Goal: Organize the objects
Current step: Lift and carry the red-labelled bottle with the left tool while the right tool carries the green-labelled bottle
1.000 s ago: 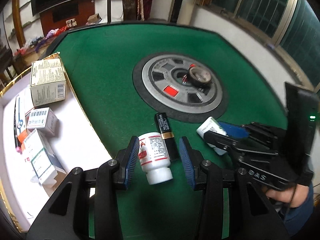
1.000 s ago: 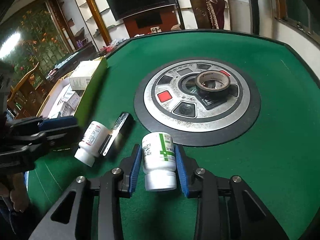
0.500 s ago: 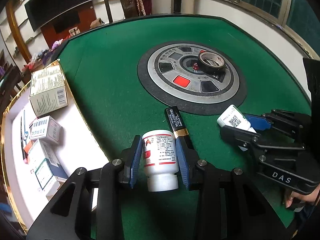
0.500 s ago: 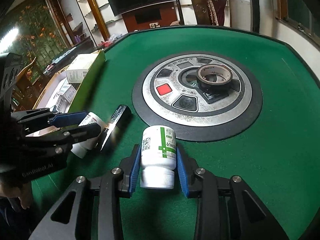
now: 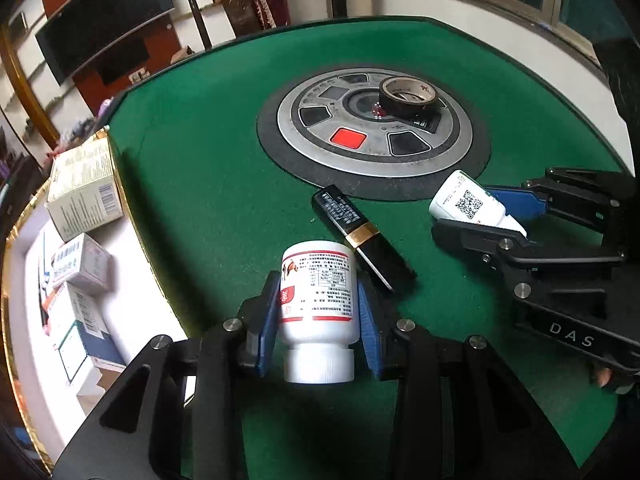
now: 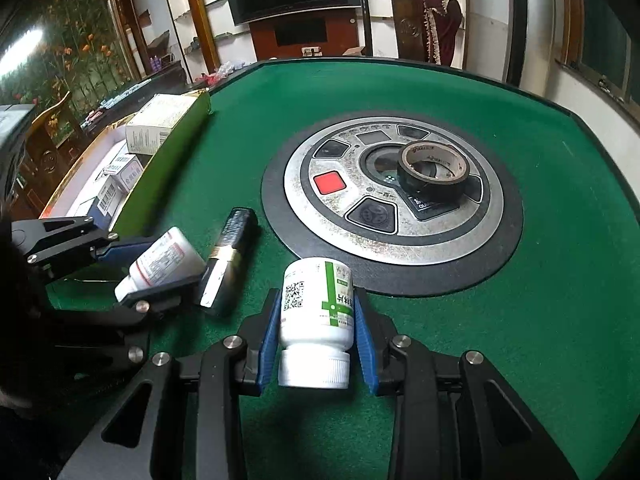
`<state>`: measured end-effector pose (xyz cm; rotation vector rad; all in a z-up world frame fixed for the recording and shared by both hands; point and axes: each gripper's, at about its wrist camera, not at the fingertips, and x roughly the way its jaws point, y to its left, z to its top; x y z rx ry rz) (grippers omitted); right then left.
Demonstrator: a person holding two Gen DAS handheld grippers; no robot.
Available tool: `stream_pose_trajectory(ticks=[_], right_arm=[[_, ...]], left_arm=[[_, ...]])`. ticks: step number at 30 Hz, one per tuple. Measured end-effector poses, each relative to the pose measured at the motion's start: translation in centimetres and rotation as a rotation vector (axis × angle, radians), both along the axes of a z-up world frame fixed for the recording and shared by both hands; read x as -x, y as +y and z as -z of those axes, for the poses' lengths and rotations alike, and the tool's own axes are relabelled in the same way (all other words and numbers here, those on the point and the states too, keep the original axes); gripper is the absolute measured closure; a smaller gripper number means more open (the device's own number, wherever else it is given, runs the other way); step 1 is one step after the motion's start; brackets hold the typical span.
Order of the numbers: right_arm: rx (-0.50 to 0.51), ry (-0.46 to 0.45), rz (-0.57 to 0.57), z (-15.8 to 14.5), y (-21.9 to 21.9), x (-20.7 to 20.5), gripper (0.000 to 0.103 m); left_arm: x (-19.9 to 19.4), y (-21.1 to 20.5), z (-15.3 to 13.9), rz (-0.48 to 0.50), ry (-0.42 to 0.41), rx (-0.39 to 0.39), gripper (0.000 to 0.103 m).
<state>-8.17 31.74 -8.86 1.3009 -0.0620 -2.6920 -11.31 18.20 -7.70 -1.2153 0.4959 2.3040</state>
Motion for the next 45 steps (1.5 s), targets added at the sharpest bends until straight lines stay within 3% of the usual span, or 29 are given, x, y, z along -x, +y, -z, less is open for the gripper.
stream_pose_trajectory(ticks=[10,23,37,45], right_arm=[[-0.057,0.013,0.012,0.2,-0.7,-0.3,0.069],[-0.043,0.008,0.027,0.0,-0.7,-0.1,0.069],[0.068,0.072,0.065,-1.8,0.9,-1.2,0.07],[0.083,0.087,0.063,-2.3,1.0,-1.4,0.07]], left_arm=[[-0.5,0.3,0.3,-0.018,0.049,-0.026,0.068],[-0.6,0.6,0.5,-0.012,0.077,-0.043,0.068],[-1.0,0.7,0.0,-0.004,0.095,-0.056,0.068],[-1.3,0.3,-0.8,-0.008,0.121,-0.071,0.068]])
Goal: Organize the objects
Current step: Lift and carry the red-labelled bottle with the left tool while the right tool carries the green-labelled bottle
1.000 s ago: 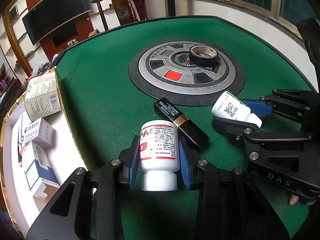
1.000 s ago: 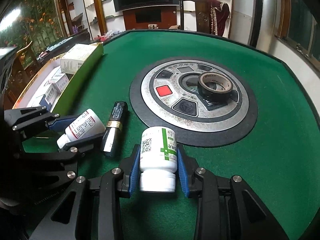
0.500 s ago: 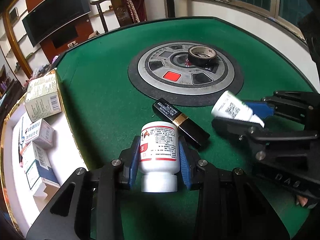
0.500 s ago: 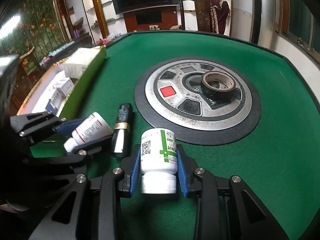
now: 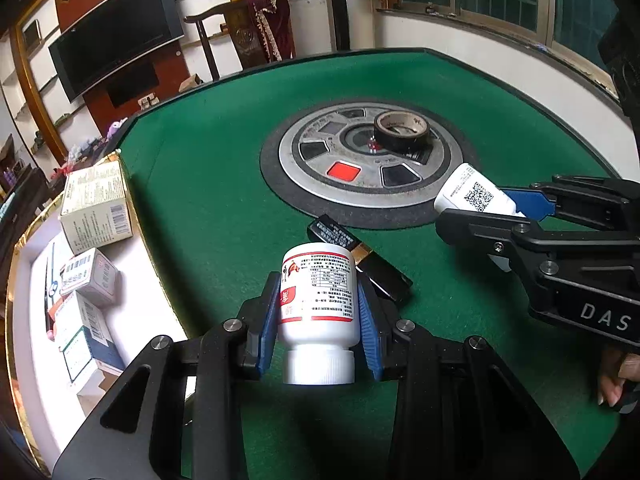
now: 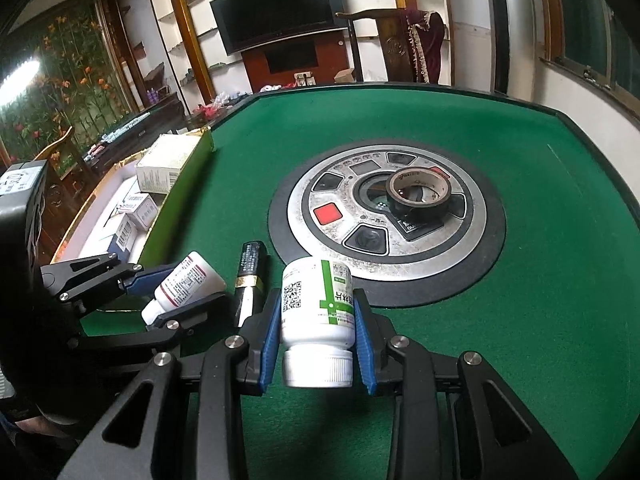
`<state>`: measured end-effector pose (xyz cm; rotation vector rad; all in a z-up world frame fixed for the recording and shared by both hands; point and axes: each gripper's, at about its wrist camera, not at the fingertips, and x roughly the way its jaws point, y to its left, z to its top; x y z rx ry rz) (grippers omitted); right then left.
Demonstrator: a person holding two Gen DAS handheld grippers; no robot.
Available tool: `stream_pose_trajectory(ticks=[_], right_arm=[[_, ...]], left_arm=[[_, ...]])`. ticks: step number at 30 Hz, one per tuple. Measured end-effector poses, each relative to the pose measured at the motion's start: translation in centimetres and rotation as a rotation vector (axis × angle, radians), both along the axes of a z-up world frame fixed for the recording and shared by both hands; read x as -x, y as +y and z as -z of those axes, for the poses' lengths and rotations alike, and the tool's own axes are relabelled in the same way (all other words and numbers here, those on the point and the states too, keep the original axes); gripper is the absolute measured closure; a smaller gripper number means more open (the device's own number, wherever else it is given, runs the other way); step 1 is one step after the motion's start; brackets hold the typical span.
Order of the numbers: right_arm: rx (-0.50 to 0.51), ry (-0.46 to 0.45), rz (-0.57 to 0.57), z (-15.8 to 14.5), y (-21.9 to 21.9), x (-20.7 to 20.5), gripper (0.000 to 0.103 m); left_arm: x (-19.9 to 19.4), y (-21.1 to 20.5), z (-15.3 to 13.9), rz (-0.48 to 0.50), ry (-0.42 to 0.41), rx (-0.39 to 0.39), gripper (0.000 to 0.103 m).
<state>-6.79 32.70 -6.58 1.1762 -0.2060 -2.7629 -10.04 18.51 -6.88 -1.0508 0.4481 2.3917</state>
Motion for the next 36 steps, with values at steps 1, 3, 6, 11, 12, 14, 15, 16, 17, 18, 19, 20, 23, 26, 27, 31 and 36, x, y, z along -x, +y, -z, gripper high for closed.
stream_pose_trajectory(ticks=[1,3,6,11,12,14,15,16,17,18,19,20,23,26,27,31,36], right_arm=[[0.001,0.002,0.003,-0.1,0.0,0.0,0.07],[0.004,0.005,0.004,-0.1,0.1,-0.1,0.07],[0.004,0.009,0.012,-0.2,0.2,-0.1,0.07],[0.006,0.014,0.027,-0.3,0.4,-0.1,0.07],[0.006,0.013,0.029,-0.3,0.4,0.0,0.07],[0.003,0.013,0.033,-0.3,0.4,0.0,0.07],[0.004,0.013,0.036,-0.3,0.4,0.0,0.07],[0.002,0.012,0.038,-0.2,0.4,0.0,0.07],[0.001,0.012,0.04,-0.2,0.4,0.0,0.07],[0.0,0.013,0.045,-0.2,0.4,-0.1,0.07],[0.002,0.013,0.048,-0.2,0.4,0.0,0.07],[0.002,0.013,0.05,-0.2,0.5,-0.1,0.07],[0.0,0.014,0.056,-0.2,0.4,-0.1,0.07],[0.003,0.014,0.055,-0.3,0.3,0.0,0.07],[0.001,0.014,0.052,-0.3,0.1,0.0,0.07],[0.003,0.024,0.047,-0.7,-0.5,0.0,0.07],[0.028,0.034,0.021,-1.5,-1.8,0.2,0.07]], left_arm=[[-0.1,-0.1,-0.2,0.0,0.004,-0.004,0.068],[-0.2,-0.2,-0.4,0.0,0.01,-0.011,0.068],[-0.3,-0.2,-0.7,0.001,0.02,-0.018,0.068],[-0.7,-0.4,-1.4,0.009,0.036,-0.037,0.068],[-0.7,-0.5,-1.7,0.006,0.042,-0.043,0.068],[-0.9,-0.7,-2.1,0.008,0.048,-0.055,0.068],[-0.9,-0.9,-2.3,0.007,0.051,-0.062,0.068],[-1.0,-1.0,-2.5,0.006,0.053,-0.07,0.068],[-1.0,-1.0,-2.6,0.008,0.055,-0.075,0.068],[-1.1,-1.2,-2.9,0.008,0.06,-0.082,0.068],[-1.2,-1.3,-3.1,0.008,0.064,-0.09,0.068],[-1.2,-1.4,-3.4,0.012,0.063,-0.101,0.068],[-1.2,-2.0,-4.2,0.013,0.061,-0.141,0.068],[-1.1,-2.9,-5.3,0.002,0.069,-0.181,0.068],[-0.9,-3.5,-5.7,-0.007,0.069,-0.201,0.068],[0.0,-5.9,-6.9,-0.057,0.079,-0.254,0.068],[1.8,-10.0,-7.9,-0.152,0.087,-0.315,0.068]])
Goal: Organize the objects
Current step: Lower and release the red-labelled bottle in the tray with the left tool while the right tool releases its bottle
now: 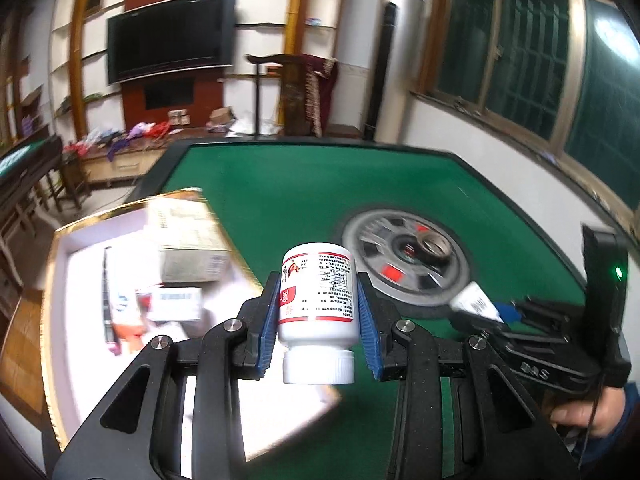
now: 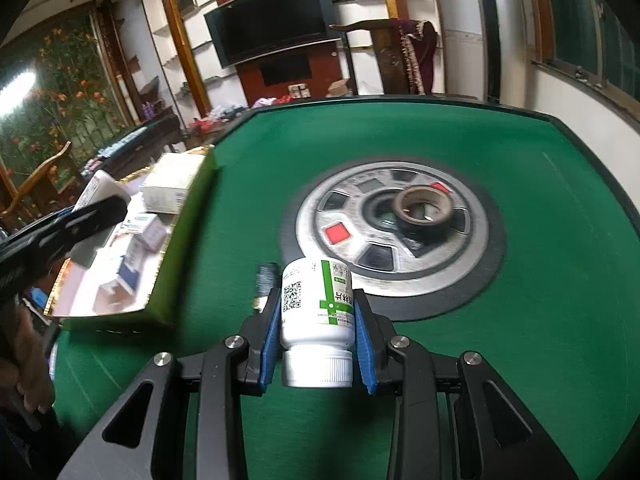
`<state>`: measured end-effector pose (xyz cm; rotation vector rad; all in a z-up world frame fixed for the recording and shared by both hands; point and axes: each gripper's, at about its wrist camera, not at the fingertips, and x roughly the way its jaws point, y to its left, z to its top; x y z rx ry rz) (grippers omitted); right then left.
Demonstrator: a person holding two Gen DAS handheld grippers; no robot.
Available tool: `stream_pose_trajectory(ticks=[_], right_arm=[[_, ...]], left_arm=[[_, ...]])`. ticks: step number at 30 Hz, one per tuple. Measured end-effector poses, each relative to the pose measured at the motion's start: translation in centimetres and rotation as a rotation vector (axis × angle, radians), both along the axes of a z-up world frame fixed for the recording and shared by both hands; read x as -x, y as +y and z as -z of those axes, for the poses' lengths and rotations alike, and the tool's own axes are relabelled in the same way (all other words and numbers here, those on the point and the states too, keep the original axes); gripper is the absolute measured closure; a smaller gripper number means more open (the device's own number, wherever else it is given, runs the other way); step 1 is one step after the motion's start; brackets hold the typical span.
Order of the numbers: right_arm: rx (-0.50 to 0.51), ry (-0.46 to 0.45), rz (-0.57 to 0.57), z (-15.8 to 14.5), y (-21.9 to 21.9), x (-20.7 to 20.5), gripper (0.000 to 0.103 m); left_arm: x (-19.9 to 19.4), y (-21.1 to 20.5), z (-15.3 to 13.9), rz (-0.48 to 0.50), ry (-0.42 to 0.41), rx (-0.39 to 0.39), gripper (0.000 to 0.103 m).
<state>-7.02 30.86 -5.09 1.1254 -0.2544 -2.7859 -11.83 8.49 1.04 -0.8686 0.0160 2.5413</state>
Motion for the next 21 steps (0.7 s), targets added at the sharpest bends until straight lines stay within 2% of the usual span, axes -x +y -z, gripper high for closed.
stream_pose_trajectory(ticks=[7,13,21], right_arm=[[0.029,0.029,-0.113,-2.1,-4.6,0.8,0.07],[0.048,0.034,-0.248,-3.3,-10.8,2.1,0.07],[0.01,-0.022,-0.329,-1.4,-17.5,5.3,0.07]], left_arm=[[3.3,-7.3,0.5,-0.179,-0.057,-0.047,0.068],[4.6,-11.1,2.5,-0.29,-0.136,-0.019,0.068],[5.3,-13.5,4.4,-0.355,-0.204,-0.022,0.068]])
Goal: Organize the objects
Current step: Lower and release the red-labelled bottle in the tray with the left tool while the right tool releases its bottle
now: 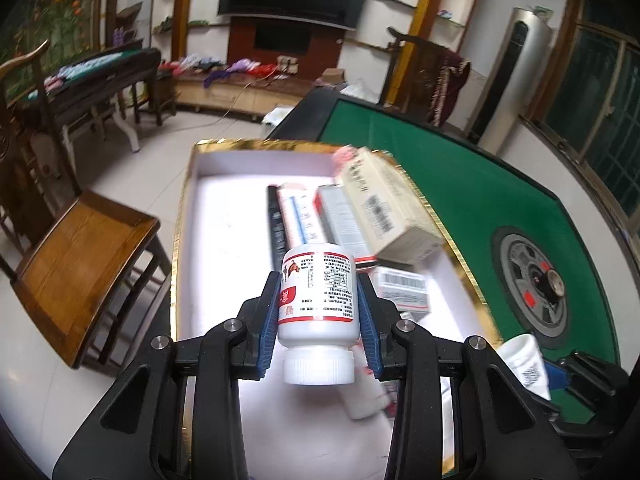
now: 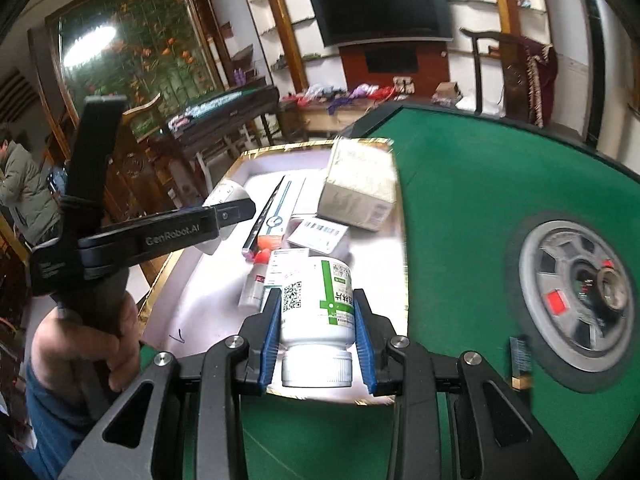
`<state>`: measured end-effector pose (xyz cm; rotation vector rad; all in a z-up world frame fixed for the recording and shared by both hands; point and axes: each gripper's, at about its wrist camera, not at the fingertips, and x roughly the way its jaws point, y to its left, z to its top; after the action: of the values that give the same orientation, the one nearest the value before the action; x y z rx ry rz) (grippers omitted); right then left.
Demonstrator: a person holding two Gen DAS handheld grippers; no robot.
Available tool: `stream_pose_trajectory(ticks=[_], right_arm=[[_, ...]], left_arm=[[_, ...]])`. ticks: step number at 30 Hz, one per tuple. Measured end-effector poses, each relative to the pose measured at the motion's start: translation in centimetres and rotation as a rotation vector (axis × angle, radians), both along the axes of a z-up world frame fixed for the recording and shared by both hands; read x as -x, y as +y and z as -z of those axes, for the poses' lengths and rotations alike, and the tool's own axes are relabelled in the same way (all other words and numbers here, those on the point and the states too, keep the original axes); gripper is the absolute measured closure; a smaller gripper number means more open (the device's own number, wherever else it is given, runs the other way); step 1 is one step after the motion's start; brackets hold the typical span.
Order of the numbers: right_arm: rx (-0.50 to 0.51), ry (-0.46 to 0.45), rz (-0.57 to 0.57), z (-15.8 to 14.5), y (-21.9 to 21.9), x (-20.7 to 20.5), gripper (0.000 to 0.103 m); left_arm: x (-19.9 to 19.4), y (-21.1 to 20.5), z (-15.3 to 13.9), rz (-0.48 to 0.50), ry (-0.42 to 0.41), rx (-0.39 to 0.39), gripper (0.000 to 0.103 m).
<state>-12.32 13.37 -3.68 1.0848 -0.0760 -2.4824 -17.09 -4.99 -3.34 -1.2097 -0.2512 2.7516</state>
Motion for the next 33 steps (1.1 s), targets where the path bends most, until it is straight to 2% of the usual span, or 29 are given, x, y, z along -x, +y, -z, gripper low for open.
stream_pose_trajectory(ticks=[5,16,27,33], right_arm=[[-0.055,-0.022,0.035,1.4,-0.6,1.8,0.07],[-0.049,-0.093,0.046,3.5,0.0,3.7,0.07],[-0.061,-0.087,0.036,3.6,-0.1,3.4,0.07],[-0.11,-0.079,0.031,3.4,-0.4,3.2,0.07]], left_arm=[[0.2,-0.4,0.4,0.014,-0.034,-0.004,0.068],[0.4,0.0,1.1,0.023,-0.063,0.037,0.068],[0.0,0.3,1.9,0.033,-0.074,0.054,0.068],[-1.0,-0.1,1.9,0.045,-0.066,0.041,0.068]])
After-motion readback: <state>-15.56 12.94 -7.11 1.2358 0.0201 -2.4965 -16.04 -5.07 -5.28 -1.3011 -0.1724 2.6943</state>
